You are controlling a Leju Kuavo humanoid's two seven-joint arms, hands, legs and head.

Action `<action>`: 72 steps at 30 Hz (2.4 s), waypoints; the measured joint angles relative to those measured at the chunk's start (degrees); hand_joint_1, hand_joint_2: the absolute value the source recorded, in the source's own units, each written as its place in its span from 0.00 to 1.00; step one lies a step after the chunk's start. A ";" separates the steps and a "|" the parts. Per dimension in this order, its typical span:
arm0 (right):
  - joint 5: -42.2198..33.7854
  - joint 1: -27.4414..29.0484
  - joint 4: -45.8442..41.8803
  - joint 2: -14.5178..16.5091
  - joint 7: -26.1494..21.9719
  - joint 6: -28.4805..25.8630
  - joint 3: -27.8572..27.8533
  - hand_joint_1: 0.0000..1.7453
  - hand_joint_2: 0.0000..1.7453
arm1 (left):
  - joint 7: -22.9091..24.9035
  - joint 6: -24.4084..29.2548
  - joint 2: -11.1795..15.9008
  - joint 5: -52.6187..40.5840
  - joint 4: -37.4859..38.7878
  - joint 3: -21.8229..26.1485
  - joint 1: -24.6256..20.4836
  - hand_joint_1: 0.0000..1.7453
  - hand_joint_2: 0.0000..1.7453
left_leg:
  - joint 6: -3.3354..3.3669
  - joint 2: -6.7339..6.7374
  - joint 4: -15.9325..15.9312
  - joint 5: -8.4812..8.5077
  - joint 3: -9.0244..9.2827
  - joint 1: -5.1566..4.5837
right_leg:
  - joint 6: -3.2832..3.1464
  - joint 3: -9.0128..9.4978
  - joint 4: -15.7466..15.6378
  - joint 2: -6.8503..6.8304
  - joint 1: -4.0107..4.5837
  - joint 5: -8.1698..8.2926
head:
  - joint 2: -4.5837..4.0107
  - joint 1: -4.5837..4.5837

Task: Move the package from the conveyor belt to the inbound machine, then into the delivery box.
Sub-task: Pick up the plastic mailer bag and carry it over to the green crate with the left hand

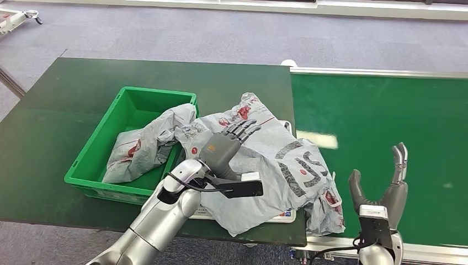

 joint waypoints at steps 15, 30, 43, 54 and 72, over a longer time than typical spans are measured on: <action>1.46 -0.82 2.10 1.26 0.03 -0.58 -0.26 0.00 1.00 | 9.67 -6.41 -3.47 -6.33 19.73 -4.13 -9.14 0.34 1.00 | 0.05 -0.04 -0.01 -0.05 0.32 0.00 | 0.02 0.45 0.00 -0.07 -0.01 -0.03 | 0.00 -0.01; 0.74 -1.44 3.17 1.40 0.04 -1.27 -0.41 0.00 1.00 | 8.85 -4.40 -4.31 -6.42 24.40 -4.41 -10.24 1.00 1.00 | 0.05 -0.03 -0.02 -0.05 0.68 0.00 | 0.01 0.76 -0.01 -0.06 -0.01 -0.03 | 0.00 0.00; 1.37 -0.91 3.15 1.54 0.02 0.42 -1.72 0.00 1.00 | -1.98 -5.28 -3.50 2.08 17.69 -4.38 -6.87 1.00 1.00 | 0.06 -0.08 -0.02 -0.11 0.50 -0.01 | 0.01 0.58 -0.01 -0.06 -0.01 -0.10 | 0.00 0.01; -1.03 0.18 1.61 1.52 0.00 -1.37 -1.78 0.00 1.00 | -17.96 20.69 -2.07 24.23 -7.09 1.14 1.07 1.00 1.00 | 0.03 -0.03 -0.02 -0.13 0.34 0.00 | -0.01 0.40 -0.01 -0.02 0.01 -0.12 | 0.00 0.00; -2.98 1.73 1.01 0.58 -0.02 -4.88 0.16 0.00 1.00 | -21.66 40.15 -4.70 1.91 -41.14 17.84 12.93 1.00 1.00 | 0.07 0.00 -0.02 -0.20 0.33 -0.01 | 0.03 0.38 -0.01 -0.04 -0.01 -0.18 | 0.00 0.00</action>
